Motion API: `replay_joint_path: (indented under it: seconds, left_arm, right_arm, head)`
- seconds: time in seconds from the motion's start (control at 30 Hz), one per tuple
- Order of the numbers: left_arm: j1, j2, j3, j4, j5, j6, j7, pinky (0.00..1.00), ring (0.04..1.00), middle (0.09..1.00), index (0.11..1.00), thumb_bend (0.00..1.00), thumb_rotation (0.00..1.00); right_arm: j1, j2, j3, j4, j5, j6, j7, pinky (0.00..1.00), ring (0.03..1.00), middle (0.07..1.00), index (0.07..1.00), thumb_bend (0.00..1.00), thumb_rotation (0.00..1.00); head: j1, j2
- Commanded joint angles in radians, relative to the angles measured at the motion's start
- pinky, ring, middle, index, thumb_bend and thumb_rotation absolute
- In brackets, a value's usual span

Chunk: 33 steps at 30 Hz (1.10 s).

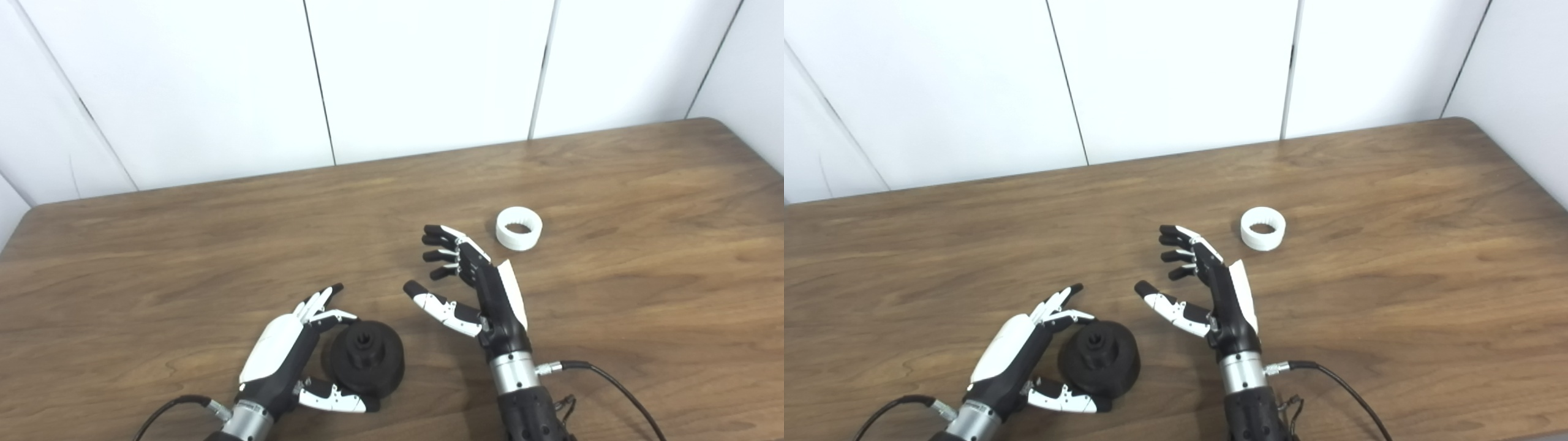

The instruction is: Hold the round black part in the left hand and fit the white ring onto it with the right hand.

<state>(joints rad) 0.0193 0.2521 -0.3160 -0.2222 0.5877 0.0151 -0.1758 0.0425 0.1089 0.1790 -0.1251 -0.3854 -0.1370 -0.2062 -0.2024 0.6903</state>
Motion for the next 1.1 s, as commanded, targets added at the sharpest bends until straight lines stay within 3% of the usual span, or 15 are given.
replay_joint_path:
  seconds: [0.0,0.33,0.53,0.7,1.07]
  left_arm:
    - [-0.015,0.016,0.014,-0.018,-0.008,-0.021,0.0,1.0,1.0,1.0,0.597,0.91,0.29]
    - [-0.015,0.011,0.023,-0.024,-0.009,-0.013,-0.005,1.0,1.0,1.0,0.595,0.91,0.28]
    - [-0.016,0.005,0.021,-0.012,-0.011,-0.023,0.001,1.0,1.0,1.0,0.594,0.91,0.28]
    - [-0.018,-0.005,0.018,0.003,-0.014,-0.028,0.007,1.0,1.0,1.0,0.593,0.91,0.28]
    - [-0.02,-0.021,0.02,0.011,-0.018,-0.029,0.014,1.0,1.0,1.0,0.593,0.92,0.28]
  right_arm:
    - [-0.019,0.001,0.014,-0.006,-0.062,-0.007,-0.01,0.57,0.704,0.762,0.772,0.64,0.29]
    - [-0.095,-0.139,-0.039,-0.074,-0.253,0.049,0.006,0.59,0.703,0.762,0.751,0.64,0.27]
    - [-0.139,-0.201,-0.085,-0.109,-0.281,0.101,0.014,0.62,0.77,0.825,0.747,0.64,0.28]
    - [-0.19,-0.266,-0.124,-0.117,-0.289,0.117,0.033,0.64,0.786,0.823,0.737,0.63,0.29]
    - [-0.272,-0.323,-0.151,-0.09,-0.331,0.162,0.037,0.64,0.793,0.824,0.725,0.66,0.32]
  head:
    - [-0.003,0.001]
    - [-0.021,0.004]
    - [-0.028,0.002]
    - [-0.029,-0.002]
    - [-0.021,-0.006]
